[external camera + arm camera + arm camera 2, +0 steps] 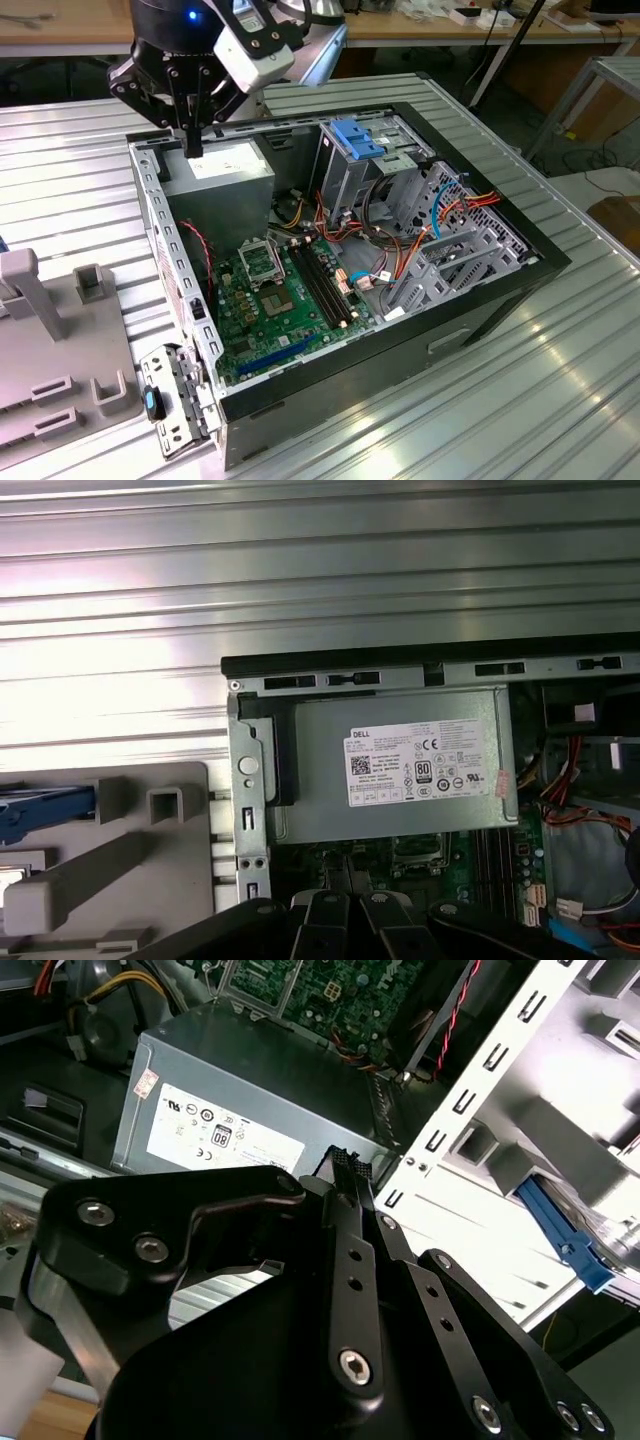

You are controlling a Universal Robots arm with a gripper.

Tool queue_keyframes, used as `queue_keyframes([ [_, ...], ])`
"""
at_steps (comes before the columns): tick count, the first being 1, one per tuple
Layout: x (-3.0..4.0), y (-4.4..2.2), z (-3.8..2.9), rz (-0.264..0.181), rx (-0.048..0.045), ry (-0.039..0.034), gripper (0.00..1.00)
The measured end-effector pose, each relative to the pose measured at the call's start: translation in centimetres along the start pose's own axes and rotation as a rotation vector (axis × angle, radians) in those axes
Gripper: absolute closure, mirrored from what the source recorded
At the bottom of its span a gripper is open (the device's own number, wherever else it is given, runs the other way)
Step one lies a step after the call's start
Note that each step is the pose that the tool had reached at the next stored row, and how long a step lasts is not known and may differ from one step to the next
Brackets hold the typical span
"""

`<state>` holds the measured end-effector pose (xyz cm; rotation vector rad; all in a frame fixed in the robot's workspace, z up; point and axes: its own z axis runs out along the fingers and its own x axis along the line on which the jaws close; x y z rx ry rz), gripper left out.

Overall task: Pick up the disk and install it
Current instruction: 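Reach for the disk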

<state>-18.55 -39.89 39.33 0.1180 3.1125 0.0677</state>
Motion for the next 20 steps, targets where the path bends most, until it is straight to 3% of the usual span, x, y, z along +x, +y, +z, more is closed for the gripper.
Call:
queue_keyframes([
  [10, 0.78, -0.06, -0.02, 0.000, 0.0000, 0.0000, 0.89],
  [20, 1.99, -0.15, -0.06, 0.000, 0.0000, 0.0000, 0.89],
])
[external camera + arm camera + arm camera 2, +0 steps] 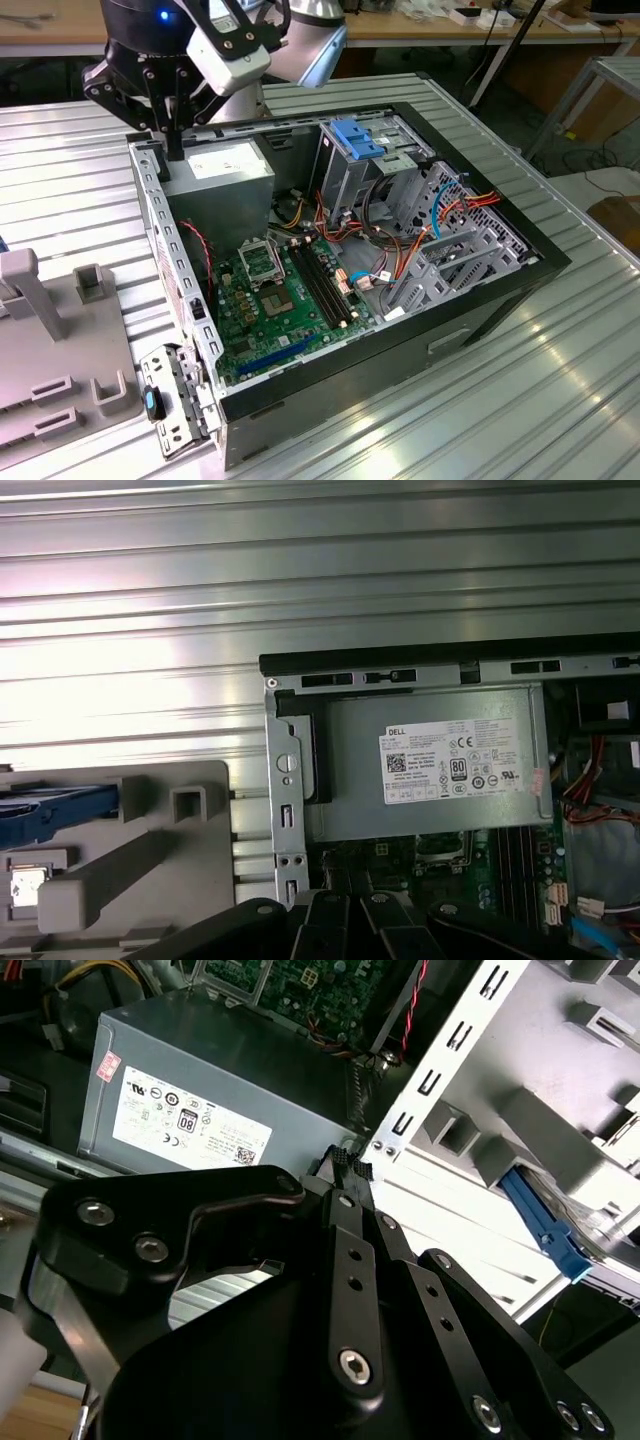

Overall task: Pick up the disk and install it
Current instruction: 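Reach for the disk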

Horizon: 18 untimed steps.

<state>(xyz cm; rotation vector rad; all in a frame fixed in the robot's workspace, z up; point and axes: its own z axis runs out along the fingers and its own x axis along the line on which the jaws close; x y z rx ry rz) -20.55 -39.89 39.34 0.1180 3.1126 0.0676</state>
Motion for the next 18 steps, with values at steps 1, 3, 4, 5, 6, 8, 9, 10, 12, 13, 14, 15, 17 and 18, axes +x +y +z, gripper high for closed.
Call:
queue_keyframes([
  [1, 0.09, -0.01, 0.00, 0.000, -0.0001, -0.0001, 0.89],
  [3, 0.38, -0.03, -0.01, 0.000, 0.0000, 0.0000, 0.89],
  [4, 0.51, -0.04, -0.01, 0.000, -0.0001, -0.0001, 0.89],
  [5, 0.69, -0.05, -0.02, 0.000, 0.0000, 0.0000, 0.89],
  [6, 0.78, -0.06, -0.02, 0.000, -0.0001, 0.0000, 0.89],
  [8, 0.96, -0.07, -0.02, 0.000, -0.0001, -0.0001, 0.89],
  [9, 1.03, -0.08, -0.02, 0.000, -0.0001, -0.0001, 0.89],
  [10, 1.16, -0.09, -0.03, 0.000, 0.0000, -0.0001, 0.89],
  [12, 1.37, -0.10, -0.03, 0.000, -0.0001, -0.0001, 0.89],
  [13, 1.45, -0.11, -0.04, 0.000, -0.0001, -0.0001, 0.89],
  [14, 1.55, -0.12, -0.04, 0.000, -0.0001, -0.0001, 0.89],
  [15, 1.70, -0.13, -0.04, 0.000, -0.0001, -0.0001, 0.89],
  [17, 1.86, -0.14, -0.05, 0.000, -0.0001, -0.0001, 0.89],
  [18, 1.98, -0.15, -0.05, 0.000, -0.0001, -0.0001, 0.89],
])
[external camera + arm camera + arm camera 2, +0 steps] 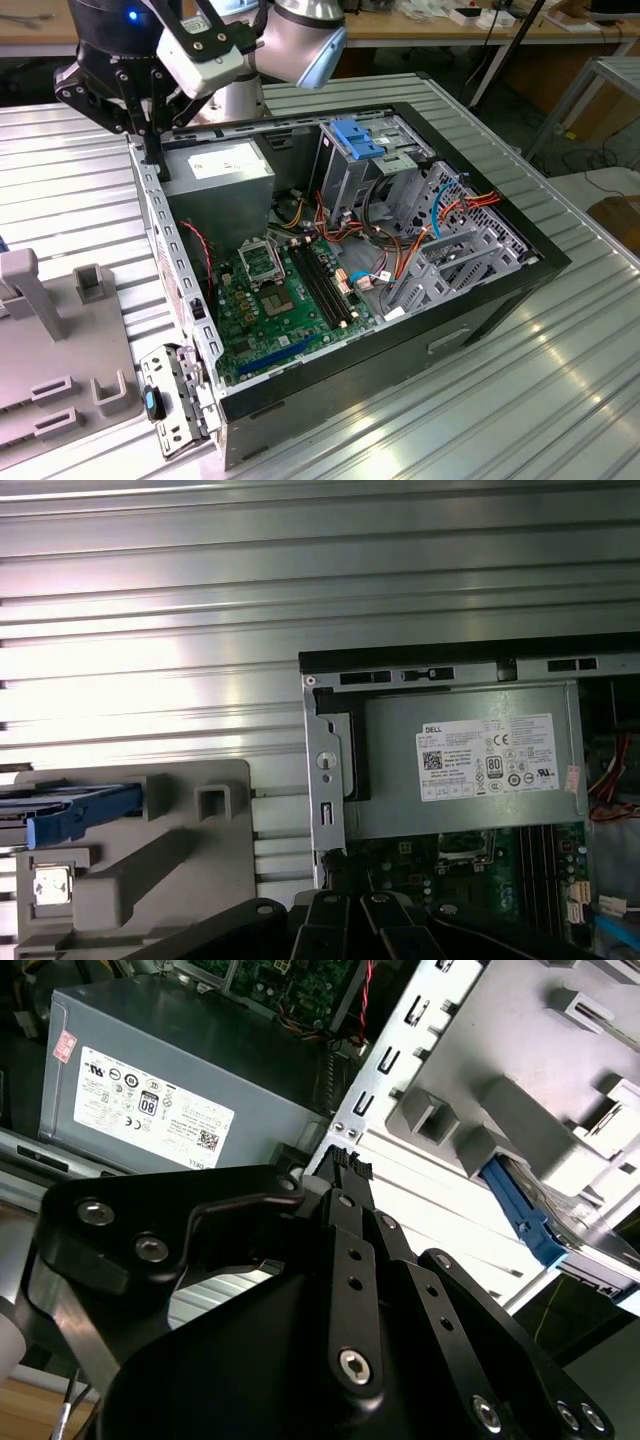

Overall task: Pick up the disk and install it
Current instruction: 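Reach for the disk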

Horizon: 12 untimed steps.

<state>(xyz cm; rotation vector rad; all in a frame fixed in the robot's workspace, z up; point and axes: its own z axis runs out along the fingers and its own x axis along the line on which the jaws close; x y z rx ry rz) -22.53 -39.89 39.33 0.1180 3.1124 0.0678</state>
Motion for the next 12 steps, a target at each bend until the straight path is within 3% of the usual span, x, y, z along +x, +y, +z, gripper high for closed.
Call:
queue_keyframes([
  [10, 1.21, -0.09, -0.04, 0.000, 0.0001, 0.0001, 0.89],
  [12, 1.71, -0.13, -0.05, 0.000, 0.0001, 0.0000, 0.89],
])
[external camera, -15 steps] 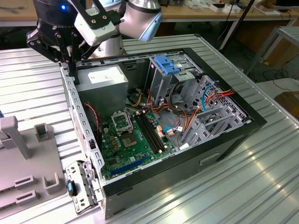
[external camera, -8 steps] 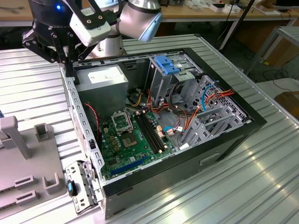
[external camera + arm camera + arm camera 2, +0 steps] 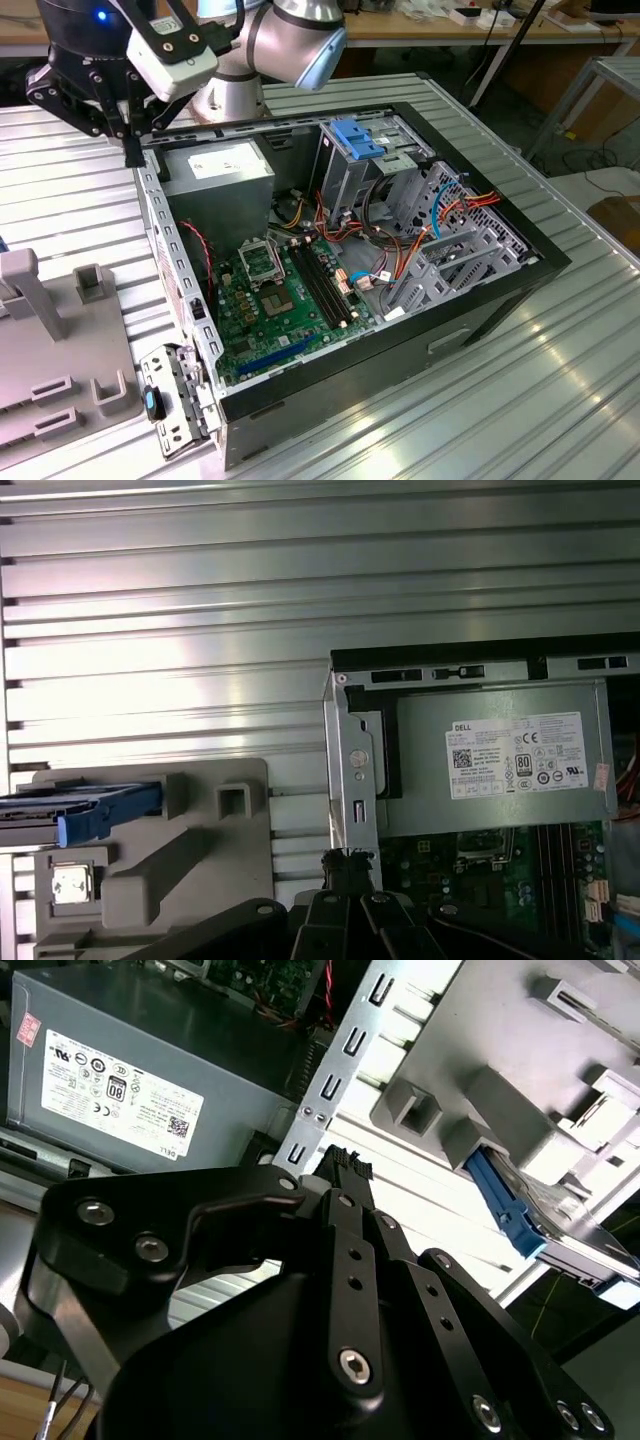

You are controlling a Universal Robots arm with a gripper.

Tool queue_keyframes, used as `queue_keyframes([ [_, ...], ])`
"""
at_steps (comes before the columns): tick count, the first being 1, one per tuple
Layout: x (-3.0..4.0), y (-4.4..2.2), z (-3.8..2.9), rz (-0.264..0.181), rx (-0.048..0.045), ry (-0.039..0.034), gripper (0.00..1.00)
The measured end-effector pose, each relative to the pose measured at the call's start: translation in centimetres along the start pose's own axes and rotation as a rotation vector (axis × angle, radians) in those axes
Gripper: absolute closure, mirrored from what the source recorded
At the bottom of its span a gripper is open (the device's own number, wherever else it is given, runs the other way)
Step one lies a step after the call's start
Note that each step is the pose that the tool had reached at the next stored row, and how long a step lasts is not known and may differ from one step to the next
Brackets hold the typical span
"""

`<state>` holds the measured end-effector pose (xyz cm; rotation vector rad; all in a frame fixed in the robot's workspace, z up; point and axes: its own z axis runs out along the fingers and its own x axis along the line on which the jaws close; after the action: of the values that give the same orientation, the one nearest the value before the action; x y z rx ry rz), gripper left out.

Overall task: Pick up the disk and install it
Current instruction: 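Reach for the disk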

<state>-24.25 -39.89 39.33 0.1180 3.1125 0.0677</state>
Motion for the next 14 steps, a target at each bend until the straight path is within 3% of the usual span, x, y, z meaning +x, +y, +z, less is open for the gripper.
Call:
queue_keyframes([
  [9, 1.80, -0.10, -0.05, 0.000, 0.0000, 0.0000, 0.89],
  [14, 3.86, 0.55, -0.07, 0.000, 0.0000, 0.0000, 0.89],
])
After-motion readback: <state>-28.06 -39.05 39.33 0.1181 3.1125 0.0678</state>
